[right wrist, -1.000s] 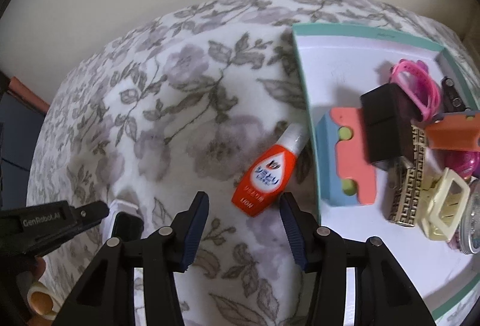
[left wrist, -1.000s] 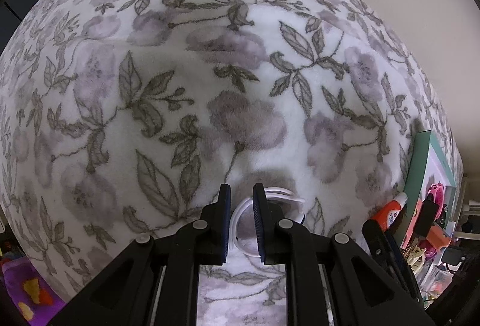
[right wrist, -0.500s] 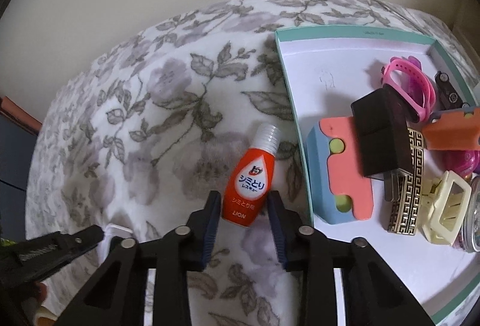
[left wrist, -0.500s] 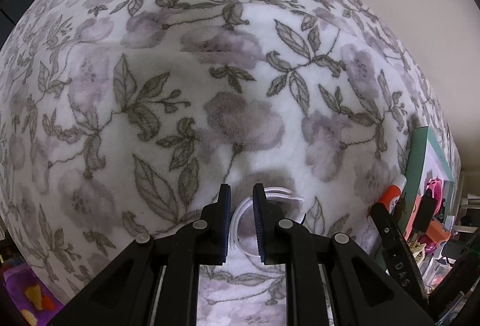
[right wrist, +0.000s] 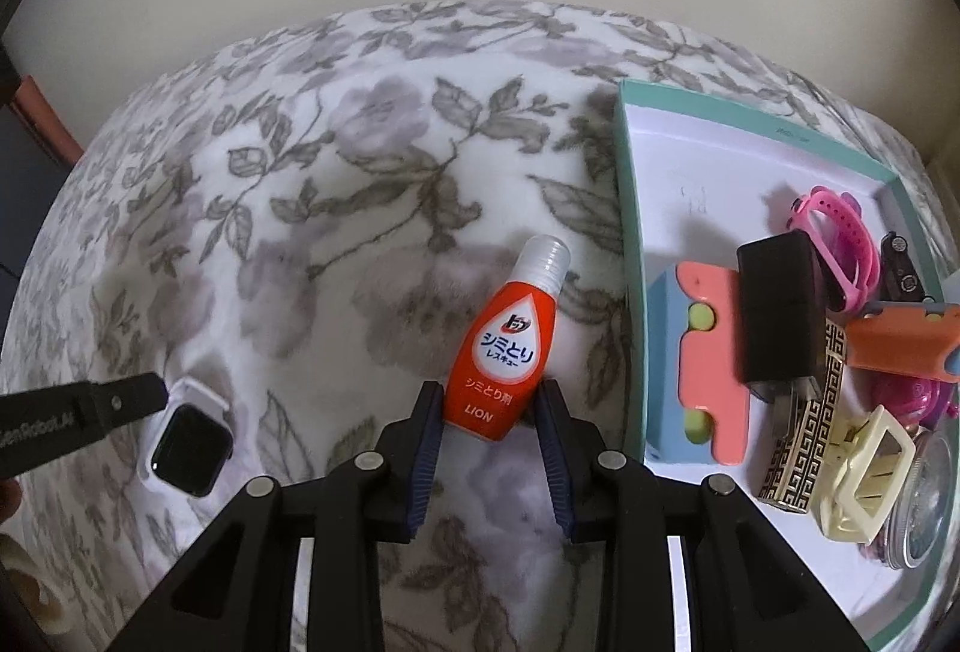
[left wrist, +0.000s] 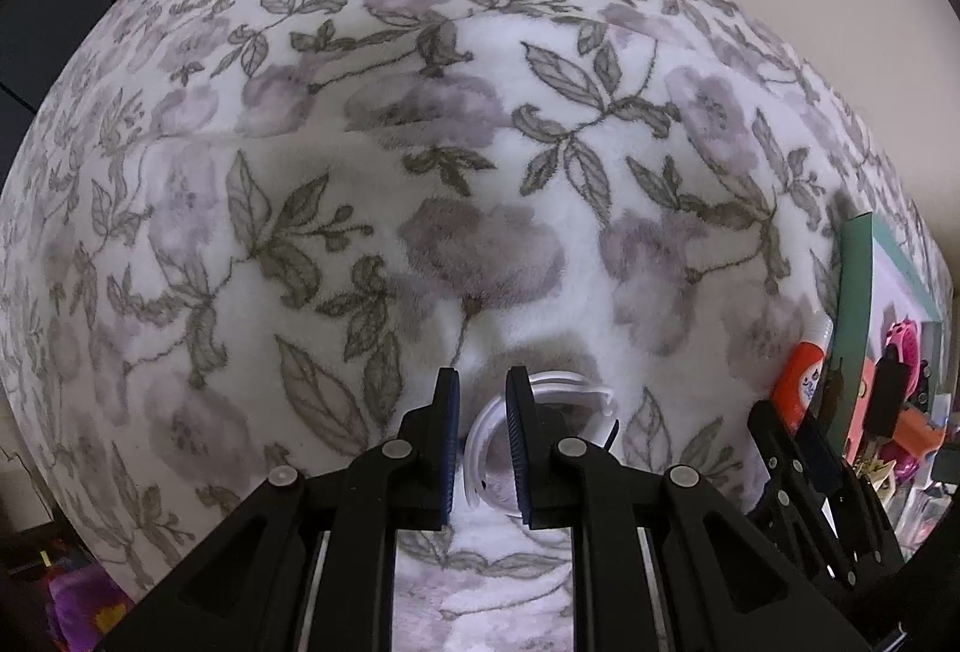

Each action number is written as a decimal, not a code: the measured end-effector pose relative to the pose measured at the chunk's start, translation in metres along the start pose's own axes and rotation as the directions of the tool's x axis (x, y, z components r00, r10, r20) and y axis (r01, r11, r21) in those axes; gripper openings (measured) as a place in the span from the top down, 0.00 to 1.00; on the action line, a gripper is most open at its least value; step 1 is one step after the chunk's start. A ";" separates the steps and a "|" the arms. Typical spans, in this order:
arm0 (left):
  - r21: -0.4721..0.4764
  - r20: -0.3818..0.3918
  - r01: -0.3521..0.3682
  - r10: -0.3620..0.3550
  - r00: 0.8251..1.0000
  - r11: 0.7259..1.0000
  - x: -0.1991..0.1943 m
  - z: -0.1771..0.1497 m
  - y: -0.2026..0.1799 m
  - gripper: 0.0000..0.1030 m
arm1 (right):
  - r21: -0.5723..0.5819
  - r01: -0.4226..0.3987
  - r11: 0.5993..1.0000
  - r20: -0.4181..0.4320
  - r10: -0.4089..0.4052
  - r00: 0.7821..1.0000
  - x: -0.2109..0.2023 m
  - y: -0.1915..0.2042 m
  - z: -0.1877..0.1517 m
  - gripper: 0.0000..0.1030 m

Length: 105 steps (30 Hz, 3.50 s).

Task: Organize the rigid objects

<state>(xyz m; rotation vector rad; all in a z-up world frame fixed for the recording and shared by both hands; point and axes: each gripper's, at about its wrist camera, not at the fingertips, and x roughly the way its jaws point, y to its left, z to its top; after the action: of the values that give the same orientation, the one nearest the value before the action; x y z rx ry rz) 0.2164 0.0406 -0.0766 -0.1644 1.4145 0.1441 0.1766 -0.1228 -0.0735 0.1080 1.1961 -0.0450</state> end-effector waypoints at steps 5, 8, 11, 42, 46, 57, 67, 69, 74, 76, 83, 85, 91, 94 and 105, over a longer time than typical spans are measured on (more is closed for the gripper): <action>0.016 0.002 -0.006 0.006 1.000 1.000 -0.004 -0.002 -0.009 0.85 | -0.004 -0.015 1.000 -0.019 0.015 1.000 -0.002 -0.002 -0.004 0.72; 0.036 -0.001 -0.014 0.014 1.000 0.999 -0.005 -0.006 -0.010 0.85 | -0.002 -0.026 1.000 -0.032 0.026 0.999 -0.003 -0.003 -0.005 0.75; 0.058 -0.018 0.000 0.002 1.000 0.998 -0.004 -0.014 -0.011 0.91 | 0.010 -0.041 0.999 -0.045 0.042 0.998 -0.004 -0.007 -0.008 0.77; 0.087 -0.072 -0.026 0.032 0.997 0.996 0.009 -0.037 0.007 0.82 | 0.113 -0.144 0.983 -0.094 0.155 0.983 -0.023 -0.030 -0.008 0.77; 0.116 -0.080 -0.049 0.059 0.995 0.992 0.018 -0.040 -0.001 0.82 | 0.124 -0.161 0.979 -0.055 0.169 0.984 -0.027 -0.031 -0.002 0.68; 0.148 -0.082 -0.046 0.058 0.995 0.988 0.025 -0.038 -0.005 0.79 | 0.117 -0.070 0.991 0.013 0.069 0.998 -0.024 -0.023 0.009 0.57; 0.200 -0.059 -0.086 0.100 0.993 0.976 0.023 -0.038 -0.009 0.80 | 0.112 -0.026 0.993 -0.017 0.028 0.999 -0.001 -0.012 0.012 0.58; 0.210 -0.054 -0.094 0.107 0.993 0.973 0.023 -0.038 -0.014 0.80 | 0.101 -0.027 0.995 -0.018 0.029 0.999 0.002 -0.011 0.012 0.59; 0.163 -0.087 -0.036 0.050 0.995 0.986 0.022 -0.034 -0.007 0.75 | 0.094 -0.042 0.995 -0.015 0.044 0.999 0.004 -0.011 0.011 0.59; 0.144 -0.088 -0.026 0.038 0.995 0.989 0.021 -0.033 -0.002 0.60 | 0.098 -0.054 0.994 -0.015 0.056 0.998 0.004 -0.012 0.012 0.59; 0.140 -0.041 -0.010 0.016 0.999 0.990 0.000 -0.024 0.002 0.47 | 0.110 -0.080 0.991 -0.010 0.082 0.997 0.003 -0.014 0.013 0.57; 0.150 -0.013 -0.024 0.026 1.000 0.988 -0.009 -0.021 0.001 0.47 | 0.108 -0.080 0.991 -0.007 0.081 0.997 0.003 -0.015 0.013 0.57; 0.192 -0.024 -0.017 0.022 0.999 0.981 -0.003 -0.021 -0.011 0.47 | 0.104 -0.072 0.992 0.002 0.072 0.997 0.004 -0.013 0.014 0.57; 0.217 -0.035 -0.030 0.038 0.999 0.976 0.006 -0.026 -0.021 0.47 | 0.100 -0.072 0.992 0.007 0.071 0.997 0.004 -0.013 0.015 0.58; 0.298 -0.006 -0.129 0.137 0.991 0.946 0.022 -0.038 -0.058 0.76 | -0.004 0.034 0.999 0.049 -0.034 0.998 0.010 -0.001 0.015 0.70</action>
<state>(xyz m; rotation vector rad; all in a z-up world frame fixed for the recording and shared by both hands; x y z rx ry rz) 0.1946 -0.0234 -0.1027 0.1797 1.4563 0.0387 0.1943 -0.1255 -0.0774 0.0819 1.1495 -0.0746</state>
